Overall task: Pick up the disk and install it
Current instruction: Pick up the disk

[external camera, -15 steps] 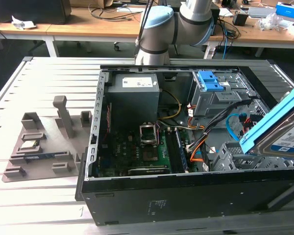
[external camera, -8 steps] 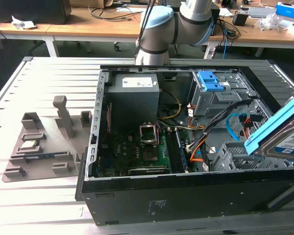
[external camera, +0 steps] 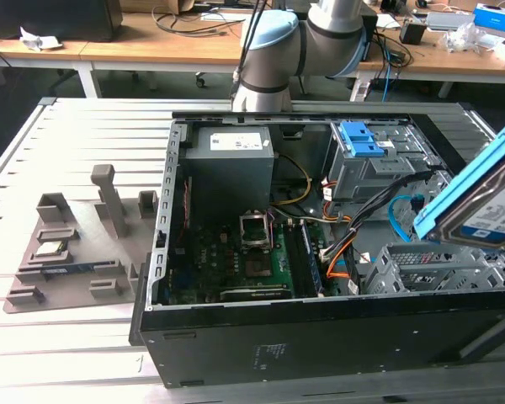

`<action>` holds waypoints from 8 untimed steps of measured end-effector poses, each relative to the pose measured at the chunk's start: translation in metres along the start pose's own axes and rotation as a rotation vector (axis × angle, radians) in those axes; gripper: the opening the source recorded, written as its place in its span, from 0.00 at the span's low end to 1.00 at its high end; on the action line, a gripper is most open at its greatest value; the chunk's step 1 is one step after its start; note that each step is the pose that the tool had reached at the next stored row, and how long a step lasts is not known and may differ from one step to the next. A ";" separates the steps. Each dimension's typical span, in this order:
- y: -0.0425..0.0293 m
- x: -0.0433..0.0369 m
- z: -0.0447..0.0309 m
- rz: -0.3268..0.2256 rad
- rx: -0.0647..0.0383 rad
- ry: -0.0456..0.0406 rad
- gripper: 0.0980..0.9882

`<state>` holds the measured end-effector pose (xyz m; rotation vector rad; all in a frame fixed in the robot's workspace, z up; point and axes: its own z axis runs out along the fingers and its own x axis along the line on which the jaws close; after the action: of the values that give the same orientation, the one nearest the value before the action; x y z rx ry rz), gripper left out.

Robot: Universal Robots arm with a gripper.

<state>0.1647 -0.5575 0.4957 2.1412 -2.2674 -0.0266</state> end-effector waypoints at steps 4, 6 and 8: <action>-0.0011 -0.0183 0.0000 0.000 0.000 0.0003 0.30; -0.0019 -0.0199 -0.0001 0.000 0.000 0.0004 0.30; -0.0020 -0.0200 -0.0001 0.000 0.000 0.0005 0.30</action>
<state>0.1679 -0.5377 0.4956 2.1409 -2.2672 -0.0260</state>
